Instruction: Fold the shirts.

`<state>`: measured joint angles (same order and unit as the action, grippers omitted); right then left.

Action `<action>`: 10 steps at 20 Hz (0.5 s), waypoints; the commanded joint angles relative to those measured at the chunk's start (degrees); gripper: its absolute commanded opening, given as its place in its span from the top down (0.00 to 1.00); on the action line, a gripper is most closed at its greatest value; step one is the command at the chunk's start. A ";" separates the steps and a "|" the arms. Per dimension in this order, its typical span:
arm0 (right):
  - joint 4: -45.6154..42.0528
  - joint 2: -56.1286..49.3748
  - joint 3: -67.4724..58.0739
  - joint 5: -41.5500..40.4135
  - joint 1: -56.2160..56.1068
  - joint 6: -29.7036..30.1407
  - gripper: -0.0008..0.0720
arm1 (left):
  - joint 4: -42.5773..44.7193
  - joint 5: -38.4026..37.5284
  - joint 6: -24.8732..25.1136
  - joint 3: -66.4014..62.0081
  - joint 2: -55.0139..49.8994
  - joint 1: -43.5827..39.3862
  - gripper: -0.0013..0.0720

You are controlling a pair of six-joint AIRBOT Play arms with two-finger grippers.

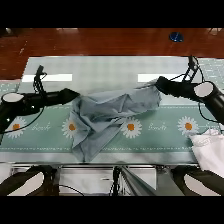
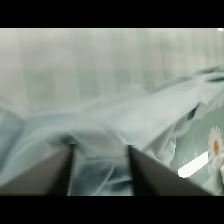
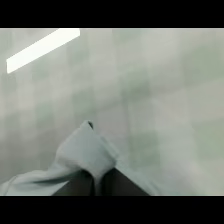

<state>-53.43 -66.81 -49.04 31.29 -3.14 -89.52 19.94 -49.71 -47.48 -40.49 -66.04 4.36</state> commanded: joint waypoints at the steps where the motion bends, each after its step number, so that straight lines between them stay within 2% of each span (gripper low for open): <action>1: 0.44 1.46 -3.34 1.84 2.73 3.54 0.38 | -0.04 -8.00 1.40 -8.04 -2.12 7.45 0.24; 2: 0.37 2.69 -4.96 3.48 3.91 6.47 0.31 | 1.42 -12.96 1.36 -10.49 -1.75 11.06 0.24; 3: 0.28 3.87 -6.47 4.83 5.27 8.94 0.30 | 4.52 -18.75 0.68 -12.81 -1.20 14.88 0.25; 5: -3.39 6.08 -9.16 6.93 8.85 10.82 0.31 | 15.28 -28.13 -6.54 -14.60 0.48 20.17 0.25; 7: -12.72 6.60 -10.60 10.23 12.94 10.99 0.30 | 27.91 -36.41 -13.97 -12.98 2.58 21.49 0.25; 8: -16.74 5.99 -10.58 12.55 15.19 11.04 0.30 | 31.43 -36.15 -17.14 -10.49 4.44 20.98 0.25; 9: -18.88 4.81 -10.58 15.32 17.29 11.69 0.24 | 31.93 -35.71 -17.79 -7.69 6.14 20.41 0.25; 10: -18.97 3.04 -10.58 18.69 19.56 13.53 0.24 | 31.91 -35.52 -17.84 -4.83 7.67 19.76 0.25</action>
<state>-64.90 -62.06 -58.57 41.98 10.79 -79.18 43.07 -79.72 -59.48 -49.60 -61.95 23.33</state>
